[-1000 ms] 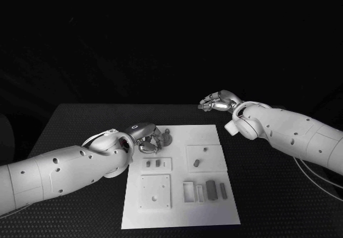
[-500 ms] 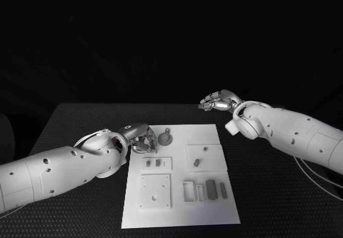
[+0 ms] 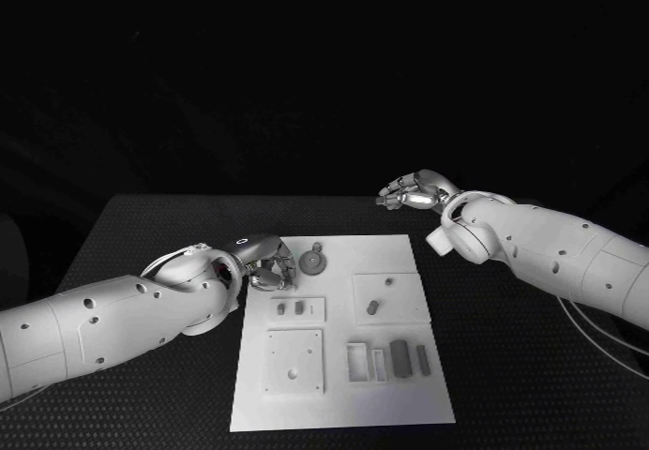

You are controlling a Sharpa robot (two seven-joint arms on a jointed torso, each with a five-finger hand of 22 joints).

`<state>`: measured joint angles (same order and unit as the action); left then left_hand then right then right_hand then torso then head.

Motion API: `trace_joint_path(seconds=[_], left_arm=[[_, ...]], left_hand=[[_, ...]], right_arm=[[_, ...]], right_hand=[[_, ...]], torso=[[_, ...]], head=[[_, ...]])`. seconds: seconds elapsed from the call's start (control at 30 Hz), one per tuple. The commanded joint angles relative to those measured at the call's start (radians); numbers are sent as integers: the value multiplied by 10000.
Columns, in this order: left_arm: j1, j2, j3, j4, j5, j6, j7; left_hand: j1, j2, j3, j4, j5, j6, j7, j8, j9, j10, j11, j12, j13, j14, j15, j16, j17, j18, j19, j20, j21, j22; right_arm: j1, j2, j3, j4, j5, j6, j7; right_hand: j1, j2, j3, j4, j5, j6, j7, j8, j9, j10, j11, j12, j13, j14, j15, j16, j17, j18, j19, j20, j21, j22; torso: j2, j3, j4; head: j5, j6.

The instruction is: Assemble the parts on the task board

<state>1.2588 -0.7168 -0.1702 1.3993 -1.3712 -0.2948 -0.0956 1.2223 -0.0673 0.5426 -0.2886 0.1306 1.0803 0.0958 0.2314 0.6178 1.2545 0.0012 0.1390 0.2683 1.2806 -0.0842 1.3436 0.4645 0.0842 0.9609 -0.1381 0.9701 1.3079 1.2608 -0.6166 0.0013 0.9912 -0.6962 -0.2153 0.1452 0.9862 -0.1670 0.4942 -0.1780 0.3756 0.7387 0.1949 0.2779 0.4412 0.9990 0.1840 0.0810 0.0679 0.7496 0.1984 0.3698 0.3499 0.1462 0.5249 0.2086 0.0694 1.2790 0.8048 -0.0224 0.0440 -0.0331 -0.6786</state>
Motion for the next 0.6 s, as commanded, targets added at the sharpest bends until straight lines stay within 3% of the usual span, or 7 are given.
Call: trace_joint_path(seconds=[0.03,0.6], left_arm=[[-1,55,-3,-11,-99,236,-14],[-72,216,-7,-64,-110,230,13]], left_hand=[[17,126,68,10,24,88,13,46,13,990,159,2,84,-56,-116,17,-16,92,21,-435,8,114],[10,138,76,13,14,85,16,42,13,997,160,-15,87,-55,-115,14,-19,84,20,-442,9,112]], right_arm=[[-2,0,2,24,-8,92,110],[-2,10,2,27,-8,85,110]], right_hand=[[-34,71,-18,27,67,-94,156,66,-12,77,-5,-67,15,-30,32,-60,-12,-147,-59,-21,-49,16],[-33,71,-17,26,68,-96,155,70,-16,77,-5,-68,14,-30,32,-60,-12,-148,-59,-22,-49,17]], torso=[[3,2,-2],[2,0,-6]], head=[[-20,-7],[-11,-13]])
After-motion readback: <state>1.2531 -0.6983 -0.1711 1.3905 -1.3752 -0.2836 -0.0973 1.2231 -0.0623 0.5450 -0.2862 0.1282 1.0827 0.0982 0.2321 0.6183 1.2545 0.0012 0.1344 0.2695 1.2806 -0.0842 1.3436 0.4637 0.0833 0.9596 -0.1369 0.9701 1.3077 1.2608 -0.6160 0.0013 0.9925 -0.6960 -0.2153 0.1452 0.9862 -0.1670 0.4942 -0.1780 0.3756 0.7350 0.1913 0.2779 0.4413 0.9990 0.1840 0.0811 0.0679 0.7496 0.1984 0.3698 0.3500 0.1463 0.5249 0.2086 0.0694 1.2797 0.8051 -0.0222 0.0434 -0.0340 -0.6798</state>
